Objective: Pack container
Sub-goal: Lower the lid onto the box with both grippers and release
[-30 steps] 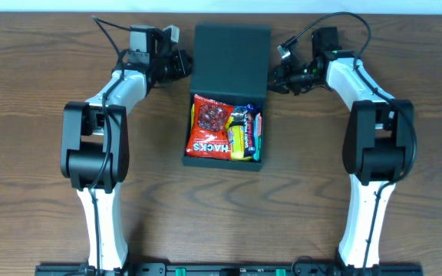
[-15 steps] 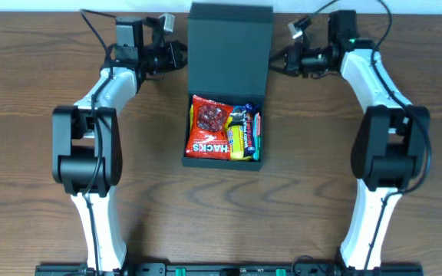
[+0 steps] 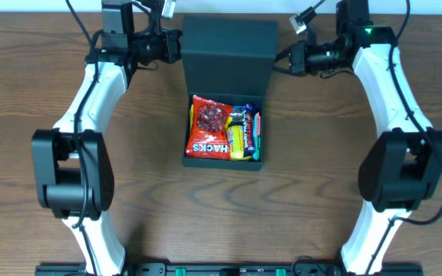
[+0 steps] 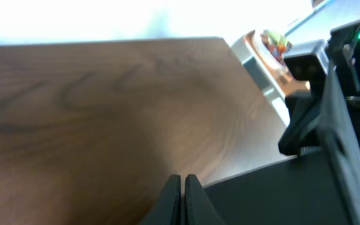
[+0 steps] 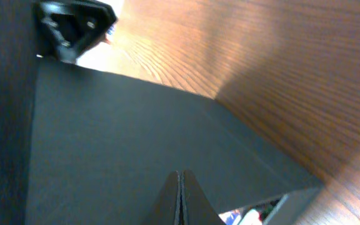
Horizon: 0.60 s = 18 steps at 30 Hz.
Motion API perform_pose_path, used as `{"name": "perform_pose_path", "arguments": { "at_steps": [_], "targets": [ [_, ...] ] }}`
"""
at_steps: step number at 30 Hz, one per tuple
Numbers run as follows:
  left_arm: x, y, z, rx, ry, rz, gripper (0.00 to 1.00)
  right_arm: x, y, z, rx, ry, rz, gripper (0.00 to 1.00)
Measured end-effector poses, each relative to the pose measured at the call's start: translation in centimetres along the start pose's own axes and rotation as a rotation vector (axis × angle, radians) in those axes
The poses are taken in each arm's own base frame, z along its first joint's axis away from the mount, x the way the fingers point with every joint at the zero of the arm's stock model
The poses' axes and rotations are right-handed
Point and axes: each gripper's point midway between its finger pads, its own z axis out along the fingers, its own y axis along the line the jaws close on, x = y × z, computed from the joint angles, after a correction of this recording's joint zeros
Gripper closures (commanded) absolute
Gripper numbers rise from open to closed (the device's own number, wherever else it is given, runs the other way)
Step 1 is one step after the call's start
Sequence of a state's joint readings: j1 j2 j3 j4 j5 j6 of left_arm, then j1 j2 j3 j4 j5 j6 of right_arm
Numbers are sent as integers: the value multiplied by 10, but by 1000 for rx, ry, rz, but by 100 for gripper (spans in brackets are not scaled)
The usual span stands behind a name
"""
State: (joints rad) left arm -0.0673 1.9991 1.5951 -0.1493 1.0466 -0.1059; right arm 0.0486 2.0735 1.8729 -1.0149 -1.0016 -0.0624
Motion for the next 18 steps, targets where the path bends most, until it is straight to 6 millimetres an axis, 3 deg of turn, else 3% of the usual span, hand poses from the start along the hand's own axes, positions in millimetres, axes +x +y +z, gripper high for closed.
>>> {"name": "perform_pose_path", "arguments": {
  "at_steps": [7,18],
  "targets": [
    [17,-24,-19,-20,87,91,94,20,30,-12,106,57,-119,99],
    [39,-15,-36,-166,190,156,94,40,17,-16,211,135,-82,98]
  ]
}}
